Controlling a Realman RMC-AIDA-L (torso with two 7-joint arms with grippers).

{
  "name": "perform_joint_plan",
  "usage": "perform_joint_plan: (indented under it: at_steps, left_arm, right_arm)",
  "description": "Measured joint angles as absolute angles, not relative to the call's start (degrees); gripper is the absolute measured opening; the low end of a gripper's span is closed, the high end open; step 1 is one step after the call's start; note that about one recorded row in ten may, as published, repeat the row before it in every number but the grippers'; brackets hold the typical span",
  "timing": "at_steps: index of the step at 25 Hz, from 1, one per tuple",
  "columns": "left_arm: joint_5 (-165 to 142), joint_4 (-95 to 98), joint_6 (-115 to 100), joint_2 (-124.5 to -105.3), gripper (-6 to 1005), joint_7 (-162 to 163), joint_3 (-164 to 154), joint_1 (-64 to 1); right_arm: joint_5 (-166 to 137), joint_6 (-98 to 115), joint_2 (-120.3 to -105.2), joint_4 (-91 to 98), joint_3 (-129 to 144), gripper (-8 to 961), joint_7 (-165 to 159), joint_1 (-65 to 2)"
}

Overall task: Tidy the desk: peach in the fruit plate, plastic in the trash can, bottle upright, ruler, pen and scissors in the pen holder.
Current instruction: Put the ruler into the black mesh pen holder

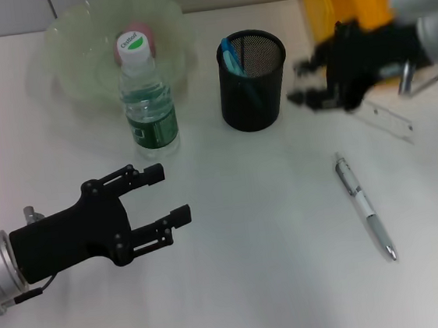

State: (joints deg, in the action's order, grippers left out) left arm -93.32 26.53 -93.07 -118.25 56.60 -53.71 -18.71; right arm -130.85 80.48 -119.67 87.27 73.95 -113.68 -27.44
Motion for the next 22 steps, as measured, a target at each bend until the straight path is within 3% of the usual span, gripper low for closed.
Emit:
perform_joint_plan:
  at_steps: [10, 22]
  left_arm:
    - [-93.32, 26.61, -92.56, -118.36, 753, 56.56, -53.7, -19.37]
    - [-93.25, 26.21, -92.53, -118.45, 752, 56.52, -53.71, -19.06]
  right_arm:
    - [-115.75, 65.2, -119.57, 86.55, 72.29, 382, -112.87, -27.79]
    - [-94.87, 39.16, -119.7, 73.07, 90.25, 382, -95.72, -29.13]
